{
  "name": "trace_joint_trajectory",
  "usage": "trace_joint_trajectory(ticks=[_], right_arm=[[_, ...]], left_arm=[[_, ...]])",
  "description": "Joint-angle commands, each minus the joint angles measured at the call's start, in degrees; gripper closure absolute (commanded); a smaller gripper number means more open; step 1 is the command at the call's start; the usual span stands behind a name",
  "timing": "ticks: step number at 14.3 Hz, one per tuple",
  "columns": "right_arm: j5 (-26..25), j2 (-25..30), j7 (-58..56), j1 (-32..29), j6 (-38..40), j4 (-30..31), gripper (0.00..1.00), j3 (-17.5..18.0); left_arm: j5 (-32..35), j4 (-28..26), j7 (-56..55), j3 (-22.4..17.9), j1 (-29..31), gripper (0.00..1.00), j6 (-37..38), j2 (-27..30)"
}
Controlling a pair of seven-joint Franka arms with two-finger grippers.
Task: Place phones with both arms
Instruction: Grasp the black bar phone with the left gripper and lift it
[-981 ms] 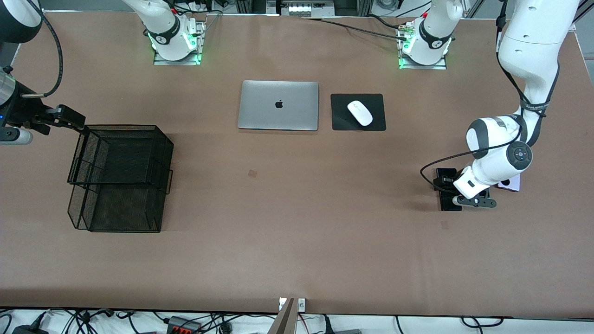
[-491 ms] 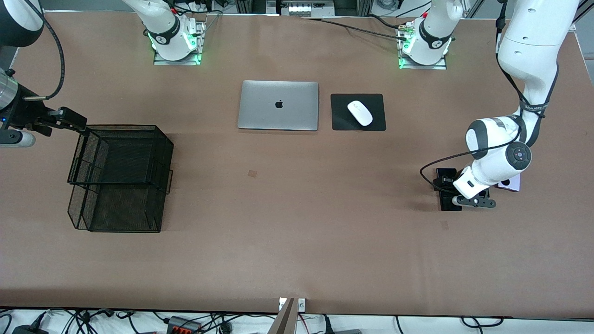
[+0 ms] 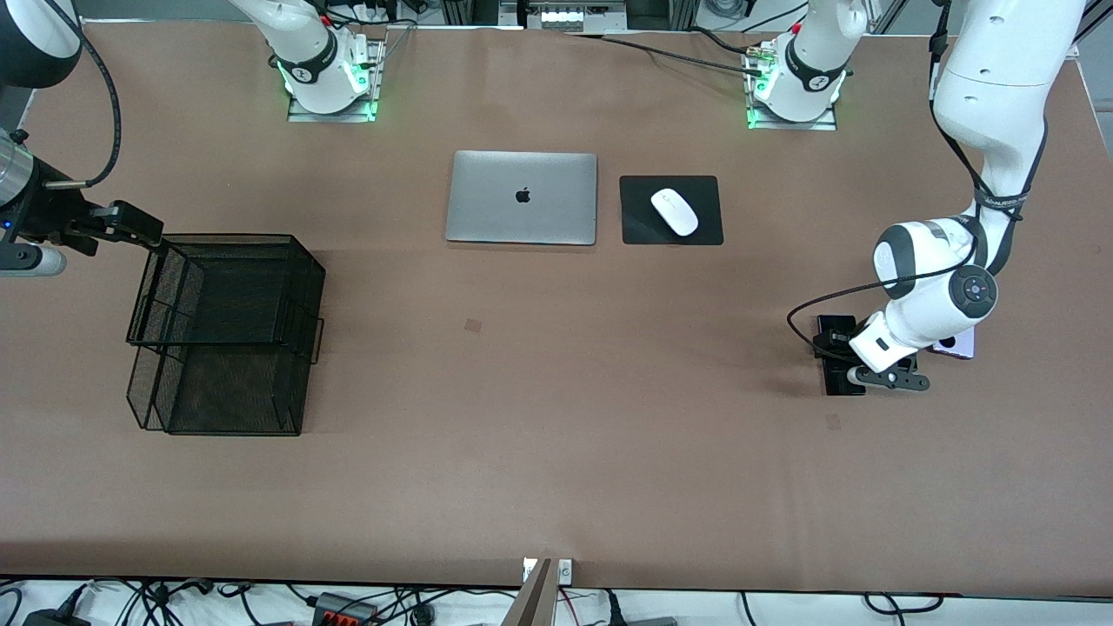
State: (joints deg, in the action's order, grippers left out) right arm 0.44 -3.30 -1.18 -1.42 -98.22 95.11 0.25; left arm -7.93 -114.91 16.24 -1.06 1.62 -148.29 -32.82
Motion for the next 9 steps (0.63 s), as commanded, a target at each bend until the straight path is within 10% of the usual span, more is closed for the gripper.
trace_joint_trajectory(ticks=[1,9], right_arm=[[0.97,-0.48,0.04,-0.69,0.4,-1.16,0.0,0.63],[0.97,-0.83,-0.05,-0.78,0.49,-1.16,0.0,0.55]], left_arm=[[-1.65,1.0,2.83,-0.08,0.23,0.0,-0.24,-0.58],[-1.65,0.92,2.83,-0.08,0.23,0.0,-0.42,-1.2]])
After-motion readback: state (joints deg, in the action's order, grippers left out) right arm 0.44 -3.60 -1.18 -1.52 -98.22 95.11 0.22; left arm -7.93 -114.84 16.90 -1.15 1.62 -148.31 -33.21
